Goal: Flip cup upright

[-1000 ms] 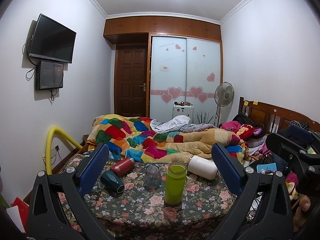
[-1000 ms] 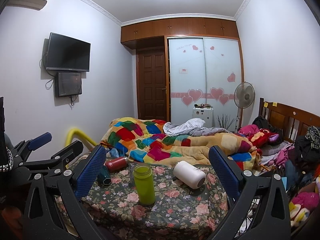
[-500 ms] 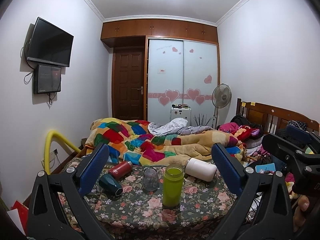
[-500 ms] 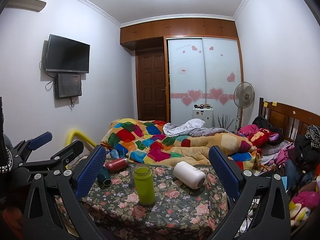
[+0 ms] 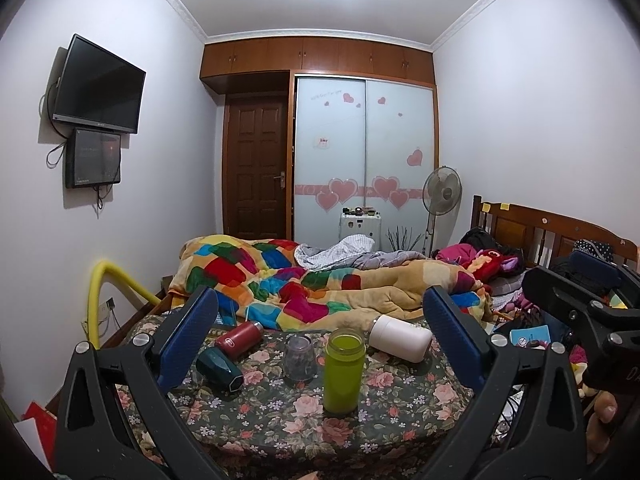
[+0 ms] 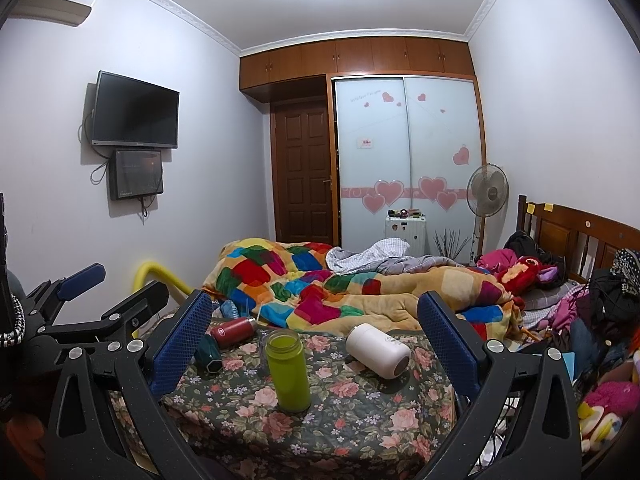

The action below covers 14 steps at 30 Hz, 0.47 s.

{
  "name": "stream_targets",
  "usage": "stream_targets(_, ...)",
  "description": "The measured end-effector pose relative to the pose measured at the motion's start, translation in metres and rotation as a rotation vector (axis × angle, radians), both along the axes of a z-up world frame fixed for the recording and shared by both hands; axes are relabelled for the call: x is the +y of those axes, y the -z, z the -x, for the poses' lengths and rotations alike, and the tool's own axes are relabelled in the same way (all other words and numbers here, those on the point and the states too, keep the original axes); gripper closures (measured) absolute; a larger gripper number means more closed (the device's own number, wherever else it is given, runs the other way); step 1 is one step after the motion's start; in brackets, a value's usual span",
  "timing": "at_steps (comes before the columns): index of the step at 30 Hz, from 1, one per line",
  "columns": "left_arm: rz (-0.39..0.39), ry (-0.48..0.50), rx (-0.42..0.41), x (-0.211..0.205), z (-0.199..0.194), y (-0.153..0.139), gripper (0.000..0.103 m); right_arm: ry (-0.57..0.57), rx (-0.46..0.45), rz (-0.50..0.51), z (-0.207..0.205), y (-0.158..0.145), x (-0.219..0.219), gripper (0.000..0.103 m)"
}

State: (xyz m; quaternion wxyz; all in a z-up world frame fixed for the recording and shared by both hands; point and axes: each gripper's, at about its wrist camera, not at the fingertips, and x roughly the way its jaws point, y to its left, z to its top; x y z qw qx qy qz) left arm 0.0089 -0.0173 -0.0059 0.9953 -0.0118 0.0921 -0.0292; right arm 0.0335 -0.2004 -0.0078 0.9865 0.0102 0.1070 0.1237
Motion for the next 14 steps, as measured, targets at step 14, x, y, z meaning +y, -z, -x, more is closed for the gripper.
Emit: stream_targets(14,0.039,-0.021,0.017,0.019,-0.008,0.009,0.000,0.009,0.033,0.012,-0.012,0.004,0.013,0.001)
